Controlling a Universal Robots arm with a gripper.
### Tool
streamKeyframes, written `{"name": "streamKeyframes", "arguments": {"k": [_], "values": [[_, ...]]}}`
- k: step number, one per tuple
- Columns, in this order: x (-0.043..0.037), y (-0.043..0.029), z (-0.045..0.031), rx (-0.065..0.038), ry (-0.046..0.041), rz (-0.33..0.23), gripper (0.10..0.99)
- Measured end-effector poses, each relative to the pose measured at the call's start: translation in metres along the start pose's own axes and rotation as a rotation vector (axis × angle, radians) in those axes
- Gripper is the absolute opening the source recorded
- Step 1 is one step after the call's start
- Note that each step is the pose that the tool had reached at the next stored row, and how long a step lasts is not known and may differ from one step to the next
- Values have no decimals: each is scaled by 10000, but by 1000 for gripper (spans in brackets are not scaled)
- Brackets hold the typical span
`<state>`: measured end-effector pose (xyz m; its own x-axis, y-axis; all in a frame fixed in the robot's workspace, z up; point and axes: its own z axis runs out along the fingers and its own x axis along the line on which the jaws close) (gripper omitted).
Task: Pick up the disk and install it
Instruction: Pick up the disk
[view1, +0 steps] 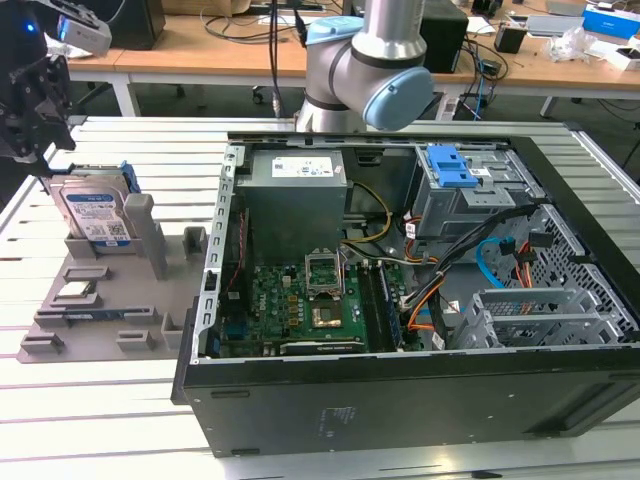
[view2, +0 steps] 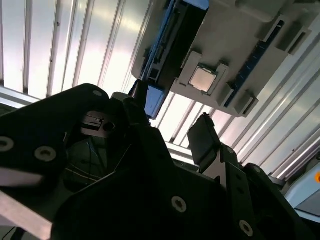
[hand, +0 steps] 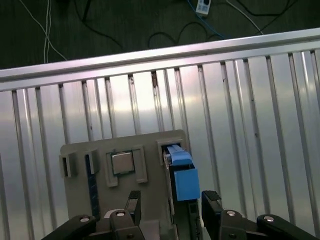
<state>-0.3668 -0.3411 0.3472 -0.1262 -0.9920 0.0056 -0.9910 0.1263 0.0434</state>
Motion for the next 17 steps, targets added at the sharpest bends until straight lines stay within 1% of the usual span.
{"name": "streamKeyframes", "arguments": {"k": [3,4,7,9,11,12,16,17], "values": [[-60,6,77,1,2,-38,600],[-63,5,105,0,3,-60,600],[-73,4,159,0,7,-130,600],[-88,4,219,4,29,-445,600],[-98,4,249,5,40,-620,600],[-121,5,288,5,46,-722,600],[-137,1,390,6,47,-753,600],[-138,1,405,6,47,-766,600]]}}
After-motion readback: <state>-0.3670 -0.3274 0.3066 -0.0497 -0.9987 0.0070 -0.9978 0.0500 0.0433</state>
